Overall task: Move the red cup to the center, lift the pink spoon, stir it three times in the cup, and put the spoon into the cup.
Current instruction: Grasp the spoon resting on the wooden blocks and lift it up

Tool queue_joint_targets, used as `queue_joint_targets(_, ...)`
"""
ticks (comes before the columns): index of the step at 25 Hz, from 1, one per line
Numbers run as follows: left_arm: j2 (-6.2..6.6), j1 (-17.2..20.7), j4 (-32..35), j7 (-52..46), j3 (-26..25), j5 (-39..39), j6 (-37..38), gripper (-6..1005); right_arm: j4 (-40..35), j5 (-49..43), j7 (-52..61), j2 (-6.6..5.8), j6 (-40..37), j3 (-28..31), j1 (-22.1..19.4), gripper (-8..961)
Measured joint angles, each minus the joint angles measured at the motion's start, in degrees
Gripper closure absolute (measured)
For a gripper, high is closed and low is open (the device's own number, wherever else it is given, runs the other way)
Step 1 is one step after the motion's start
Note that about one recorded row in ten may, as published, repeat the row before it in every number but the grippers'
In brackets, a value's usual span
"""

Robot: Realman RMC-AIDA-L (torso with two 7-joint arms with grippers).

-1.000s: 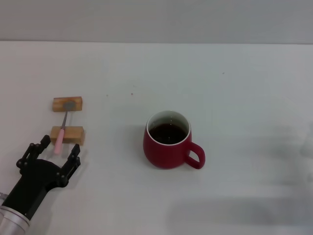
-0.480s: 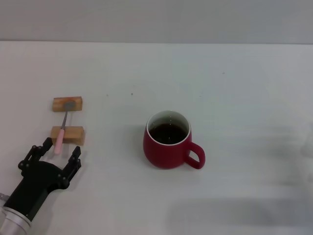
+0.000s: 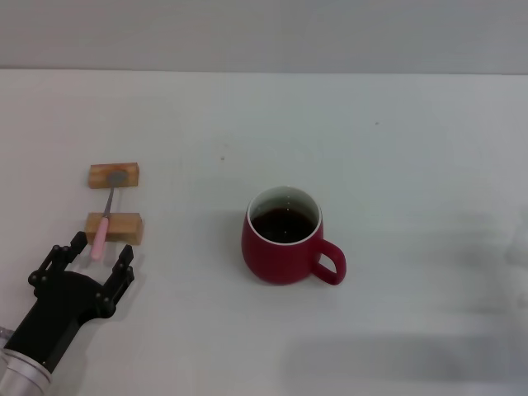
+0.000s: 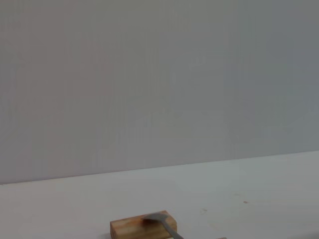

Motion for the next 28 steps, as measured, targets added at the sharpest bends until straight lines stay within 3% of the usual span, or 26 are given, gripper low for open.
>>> queue_joint_targets(24, 0.13, -0.27, -0.02, -0.81, -0.11, -0.88, 0.09, 322, 0.00, -0.10, 0.00, 0.00, 0.01, 0.00, -0.17, 954)
queue_joint_targets(26, 0.17, -0.30, -0.02, -0.81, -0.08, -0.88, 0.13, 442, 0.00, -0.10, 0.00, 0.00, 0.01, 0.00, -0.17, 954)
queue_joint_targets(28, 0.17, -0.43, -0.01, -0.81, -0.03, -0.88, 0.13, 452, 0.01, -0.10, 0.00, 0.00, 0.01, 0.00, -0.17, 953)
